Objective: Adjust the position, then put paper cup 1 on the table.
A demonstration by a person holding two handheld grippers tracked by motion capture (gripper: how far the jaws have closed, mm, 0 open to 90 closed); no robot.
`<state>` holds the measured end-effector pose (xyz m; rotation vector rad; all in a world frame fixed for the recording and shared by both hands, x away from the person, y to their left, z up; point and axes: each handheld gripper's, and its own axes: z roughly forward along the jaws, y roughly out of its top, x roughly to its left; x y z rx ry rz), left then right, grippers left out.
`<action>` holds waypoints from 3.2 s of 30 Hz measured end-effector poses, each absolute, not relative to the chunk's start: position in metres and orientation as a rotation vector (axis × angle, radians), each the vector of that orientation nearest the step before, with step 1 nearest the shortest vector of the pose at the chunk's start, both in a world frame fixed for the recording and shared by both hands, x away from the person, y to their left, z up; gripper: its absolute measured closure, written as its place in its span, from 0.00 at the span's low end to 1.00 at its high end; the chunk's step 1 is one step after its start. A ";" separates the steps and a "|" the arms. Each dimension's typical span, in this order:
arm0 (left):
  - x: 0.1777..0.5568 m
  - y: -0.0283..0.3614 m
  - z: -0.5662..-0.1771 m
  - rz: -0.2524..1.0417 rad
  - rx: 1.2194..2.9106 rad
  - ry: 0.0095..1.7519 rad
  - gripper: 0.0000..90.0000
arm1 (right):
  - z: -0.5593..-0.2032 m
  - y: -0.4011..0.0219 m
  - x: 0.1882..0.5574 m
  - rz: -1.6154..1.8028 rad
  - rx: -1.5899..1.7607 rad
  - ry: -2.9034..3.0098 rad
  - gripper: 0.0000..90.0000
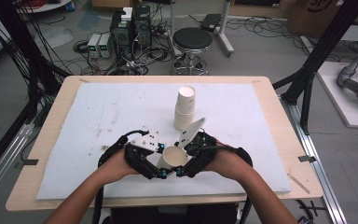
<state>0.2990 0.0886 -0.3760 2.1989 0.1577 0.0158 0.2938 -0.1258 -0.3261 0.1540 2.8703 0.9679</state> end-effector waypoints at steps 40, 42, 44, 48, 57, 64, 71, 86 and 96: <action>0.301 0.187 -0.412 0.390 1.739 0.617 0.34 | -0.406 -0.249 0.280 1.381 0.780 2.344 0.24; 0.300 0.192 -0.411 0.404 1.716 0.629 0.34 | -0.407 -0.250 0.280 1.372 0.783 2.336 0.24; 0.301 0.195 -0.410 0.406 1.699 0.638 0.34 | -0.408 -0.252 0.280 1.361 0.781 2.317 0.24; 0.301 0.200 -0.411 0.419 1.693 0.650 0.33 | -0.409 -0.255 0.280 1.368 0.790 2.291 0.24; 0.303 0.207 -0.411 0.459 1.683 0.686 0.33 | -0.413 -0.257 0.276 1.367 0.800 2.289 0.24; 0.317 0.231 -0.412 0.541 1.622 0.783 0.33 | -0.412 -0.258 0.276 1.371 0.803 2.284 0.24; 0.337 0.255 -0.421 0.600 1.599 0.865 0.33 | -0.414 -0.256 0.275 1.369 0.801 2.293 0.24; 0.352 0.261 -0.440 0.597 1.660 0.981 0.34 | -0.414 -0.259 0.268 1.368 0.796 2.296 0.24; 0.356 0.259 -0.447 0.607 1.758 1.059 0.36 | -0.414 -0.261 0.267 1.366 0.801 2.294 0.24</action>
